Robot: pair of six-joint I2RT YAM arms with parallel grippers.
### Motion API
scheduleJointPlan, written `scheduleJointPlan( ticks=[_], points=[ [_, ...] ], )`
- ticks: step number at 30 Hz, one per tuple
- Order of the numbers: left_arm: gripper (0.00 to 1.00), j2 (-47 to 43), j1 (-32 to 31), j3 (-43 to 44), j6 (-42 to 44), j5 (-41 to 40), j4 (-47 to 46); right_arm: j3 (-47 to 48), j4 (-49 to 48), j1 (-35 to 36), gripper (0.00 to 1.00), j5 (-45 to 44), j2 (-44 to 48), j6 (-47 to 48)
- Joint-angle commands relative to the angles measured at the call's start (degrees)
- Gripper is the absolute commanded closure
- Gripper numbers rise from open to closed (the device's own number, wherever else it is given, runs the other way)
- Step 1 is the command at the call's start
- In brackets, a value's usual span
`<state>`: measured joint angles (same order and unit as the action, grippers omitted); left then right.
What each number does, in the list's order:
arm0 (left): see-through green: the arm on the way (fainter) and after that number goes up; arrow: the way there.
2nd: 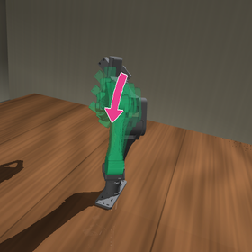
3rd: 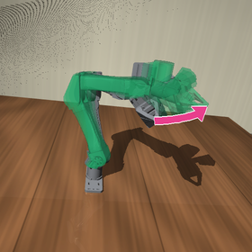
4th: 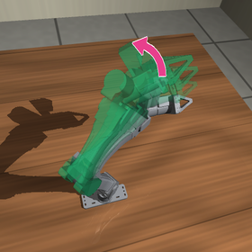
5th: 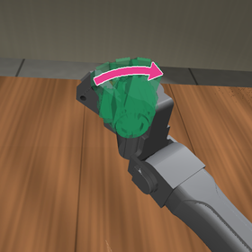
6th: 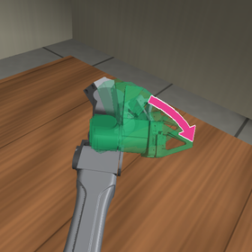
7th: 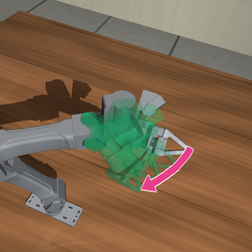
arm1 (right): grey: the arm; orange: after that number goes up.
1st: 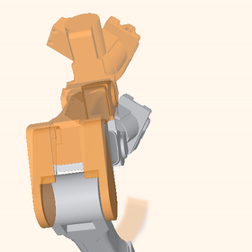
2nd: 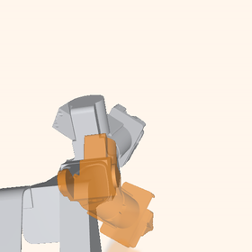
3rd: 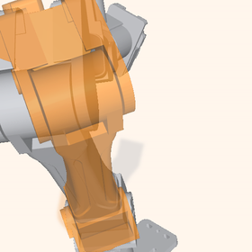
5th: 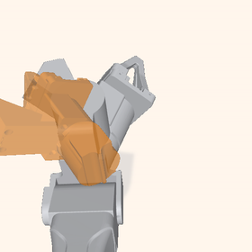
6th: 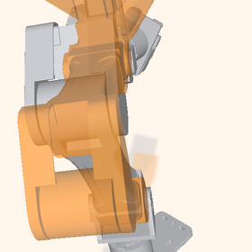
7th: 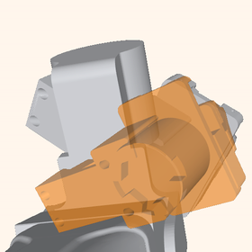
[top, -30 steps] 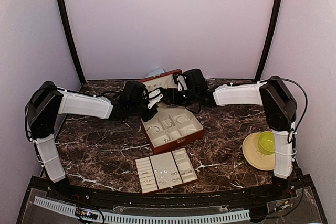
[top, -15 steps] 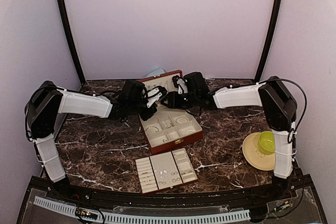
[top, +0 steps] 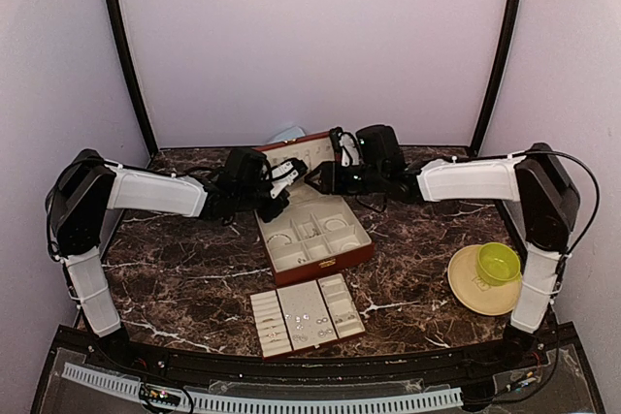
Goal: Organize the mixed jewelry
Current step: Adjust the necklace in the compartment pouch, then adjust the jewelry box at the center of the board.
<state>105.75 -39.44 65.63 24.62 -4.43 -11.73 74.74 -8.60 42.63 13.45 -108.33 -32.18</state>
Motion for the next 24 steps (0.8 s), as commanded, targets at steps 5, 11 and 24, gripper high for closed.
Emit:
scheduleJointPlan(
  ticks=[5,11,24],
  points=[
    [1.0,-2.83,2.32,-1.94,1.4,-2.63,-0.08,-5.22,-0.39,0.15,0.51,-7.17,8.75,2.38],
    [1.0,-4.66,3.54,-3.03,0.91,-2.75,-0.59,-7.82,4.49,-0.17,0.5,-13.18,14.73,4.46],
    [0.67,-6.62,5.69,-4.76,0.09,0.39,-2.25,-12.73,6.07,-0.44,0.49,-17.76,20.65,3.36]
  ],
)
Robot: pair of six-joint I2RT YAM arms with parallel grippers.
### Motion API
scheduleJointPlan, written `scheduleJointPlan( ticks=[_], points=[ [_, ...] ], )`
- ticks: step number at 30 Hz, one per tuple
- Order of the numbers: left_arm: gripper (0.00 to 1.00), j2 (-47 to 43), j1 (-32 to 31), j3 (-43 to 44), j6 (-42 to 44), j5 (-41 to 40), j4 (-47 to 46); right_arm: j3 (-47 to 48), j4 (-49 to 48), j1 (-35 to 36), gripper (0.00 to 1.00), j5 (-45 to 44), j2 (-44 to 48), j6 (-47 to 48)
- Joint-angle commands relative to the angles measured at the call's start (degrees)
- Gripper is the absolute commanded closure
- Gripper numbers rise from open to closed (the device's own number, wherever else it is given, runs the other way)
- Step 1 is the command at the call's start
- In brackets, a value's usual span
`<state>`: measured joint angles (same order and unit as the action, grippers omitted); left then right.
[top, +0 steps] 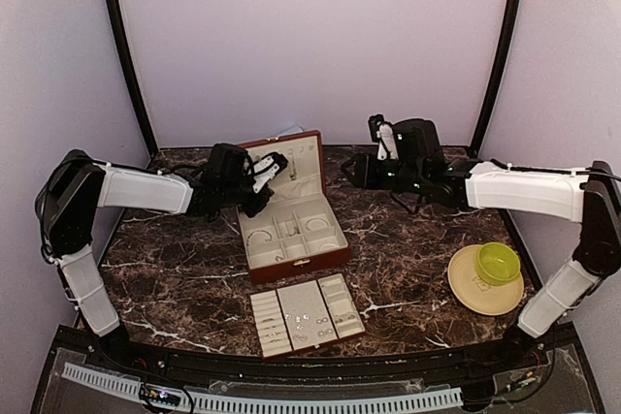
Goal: Organize the mixed jewelry
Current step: Adjust the jewelry box at the center of the board.
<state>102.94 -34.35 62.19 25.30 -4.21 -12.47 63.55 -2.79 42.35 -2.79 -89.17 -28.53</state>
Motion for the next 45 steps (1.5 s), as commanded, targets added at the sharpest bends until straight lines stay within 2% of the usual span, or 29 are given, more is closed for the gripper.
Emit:
scheduleJointPlan(
  ticks=[1,5,13,16,20,24,30,32,37,45],
  points=[
    [0.64,-4.32,0.6,-1.44,-0.64,0.39,-1.86,-1.78,0.47,-0.16,0.49,-1.97,1.78,-0.07],
    [0.53,-6.46,0.6,-2.31,-1.22,3.71,-1.8,-2.0,2.51,-0.16,0.49,-4.09,2.95,0.99],
    [0.48,-13.64,0.6,-2.76,-6.73,11.93,2.45,-0.95,7.2,-0.08,0.46,-4.89,2.19,3.12],
    [0.48,-19.16,0.6,-4.1,-9.8,11.92,3.78,-1.17,7.52,0.12,0.44,-3.87,0.65,2.53],
    [0.4,-26.64,1.13,-7.7,-16.16,8.97,5.64,-2.54,6.12,1.07,0.41,-1.06,-1.74,-0.47],
    [0.37,-32.44,6.49,-9.0,-23.91,10.27,9.87,-2.63,4.97,3.45,0.4,0.92,-5.39,-4.04],
    [0.32,-37.58,22.4,-11.49,-33.67,20.74,11.64,-0.53,5.05,6.85,0.4,0.36,-10.84,-7.0],
    [0.32,-38.7,25.2,-12.84,-34.28,21.33,11.16,0.24,5.6,7.56,0.4,-0.85,-11.88,-7.61],
    [0.32,-41.51,27.02,-15.39,-32.09,18.98,10.29,0.58,8.14,8.15,0.39,-5.72,-12.74,-8.77],
    [0.32,-41.85,27.05,-17.02,-31.17,18.61,9.33,1.56,10.11,10.08,0.4,-5.5,-14.46,-9.14]
  ],
)
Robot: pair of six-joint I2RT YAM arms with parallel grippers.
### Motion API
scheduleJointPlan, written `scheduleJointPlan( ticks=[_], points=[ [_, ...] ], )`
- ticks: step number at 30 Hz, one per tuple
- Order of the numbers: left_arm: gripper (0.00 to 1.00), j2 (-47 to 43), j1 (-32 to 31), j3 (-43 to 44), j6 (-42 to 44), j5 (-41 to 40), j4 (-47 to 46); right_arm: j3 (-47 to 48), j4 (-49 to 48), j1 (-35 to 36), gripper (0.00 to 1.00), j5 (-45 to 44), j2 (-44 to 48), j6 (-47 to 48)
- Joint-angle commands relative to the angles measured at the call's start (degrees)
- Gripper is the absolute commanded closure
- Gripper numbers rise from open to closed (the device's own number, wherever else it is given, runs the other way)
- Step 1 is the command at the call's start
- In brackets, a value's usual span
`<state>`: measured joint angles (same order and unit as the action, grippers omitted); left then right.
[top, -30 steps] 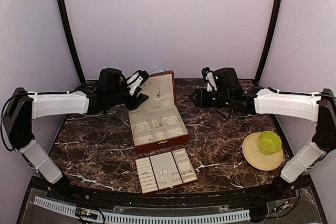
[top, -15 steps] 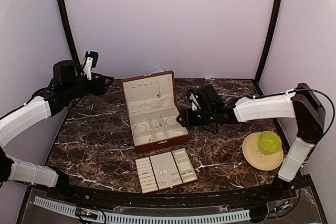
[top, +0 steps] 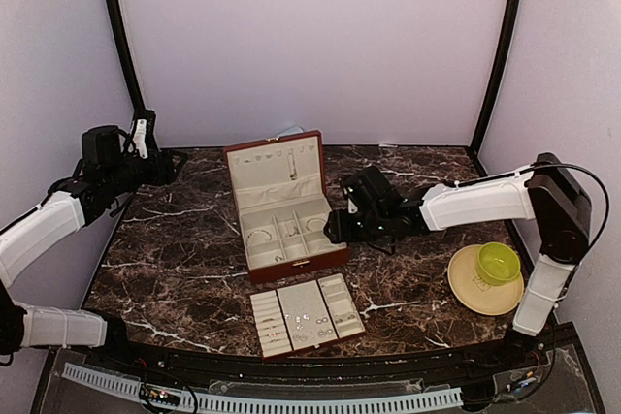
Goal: Organize the mixed jewelry
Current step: Adjust the jewelry box at the center of the board.
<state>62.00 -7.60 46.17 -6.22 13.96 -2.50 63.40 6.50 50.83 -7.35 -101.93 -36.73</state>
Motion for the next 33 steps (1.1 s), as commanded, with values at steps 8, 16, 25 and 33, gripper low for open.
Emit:
scheduleJointPlan(
  ticks=[8,16,25,33],
  points=[
    [0.32,-1.51,0.3,-1.52,0.77,0.16,-0.94,2.55,-1.67,4.48,0.41,2.42,-3.5,-3.13],
    [0.32,-0.75,0.3,-1.13,0.67,1.06,-1.28,7.32,-1.85,7.38,0.42,2.61,-5.48,-3.32],
    [0.32,-2.91,0.3,-1.91,0.77,0.31,-0.91,7.49,4.82,5.3,0.34,-8.07,1.82,1.84],
    [0.32,-3.54,0.29,1.0,3.01,1.16,4.95,6.46,13.16,-3.15,0.36,-10.23,5.82,7.17]
  ],
)
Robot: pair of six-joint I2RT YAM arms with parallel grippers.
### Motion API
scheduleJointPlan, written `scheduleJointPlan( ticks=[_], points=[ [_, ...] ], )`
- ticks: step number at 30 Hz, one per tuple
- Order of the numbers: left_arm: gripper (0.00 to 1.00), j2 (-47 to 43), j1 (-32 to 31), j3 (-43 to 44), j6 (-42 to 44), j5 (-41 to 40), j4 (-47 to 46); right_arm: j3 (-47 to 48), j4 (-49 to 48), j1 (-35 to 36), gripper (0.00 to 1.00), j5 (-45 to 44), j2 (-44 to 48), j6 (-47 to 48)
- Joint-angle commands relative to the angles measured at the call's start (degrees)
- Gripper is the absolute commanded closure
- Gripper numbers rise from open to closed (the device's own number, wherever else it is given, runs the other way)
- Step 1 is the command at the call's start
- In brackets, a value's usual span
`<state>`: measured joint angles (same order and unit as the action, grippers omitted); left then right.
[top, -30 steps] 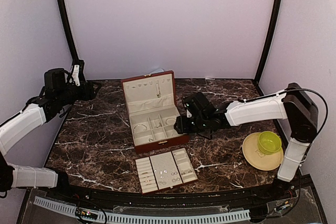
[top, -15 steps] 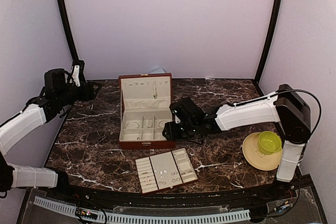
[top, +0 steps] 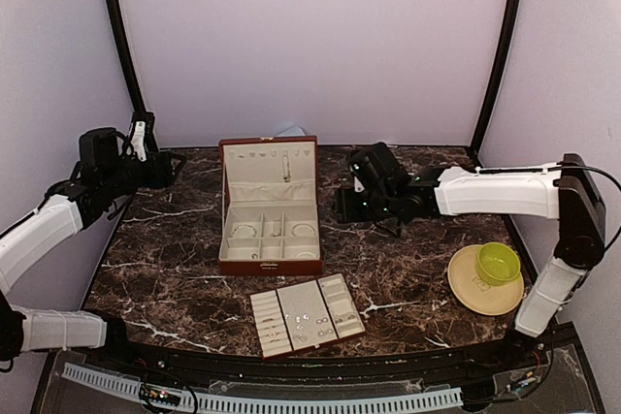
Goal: Organize the mixed jewelry
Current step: Adjust the jewelry box at the center of the board.
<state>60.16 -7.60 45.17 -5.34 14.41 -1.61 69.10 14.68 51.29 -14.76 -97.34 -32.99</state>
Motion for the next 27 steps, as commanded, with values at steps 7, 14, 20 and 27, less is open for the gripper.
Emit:
scheduleJointPlan(
  ticks=[7,14,20,27],
  points=[
    [0.32,-4.15,0.3,0.76,3.7,-2.93,4.09,3.58,9.36,-8.53,0.42,-3.52,-3.99,5.02],
    [0.32,-5.03,0.3,0.69,4.52,-3.37,4.66,7.09,11.02,-12.41,0.5,-4.81,-10.21,7.85],
    [0.32,-5.18,0.3,0.71,4.56,-3.27,4.77,8.88,11.88,-16.09,0.55,-5.25,-13.94,10.93],
    [0.32,-4.89,0.3,0.71,4.47,-3.02,4.68,9.88,10.77,-18.82,0.64,-3.14,-16.79,13.06]
  ],
)
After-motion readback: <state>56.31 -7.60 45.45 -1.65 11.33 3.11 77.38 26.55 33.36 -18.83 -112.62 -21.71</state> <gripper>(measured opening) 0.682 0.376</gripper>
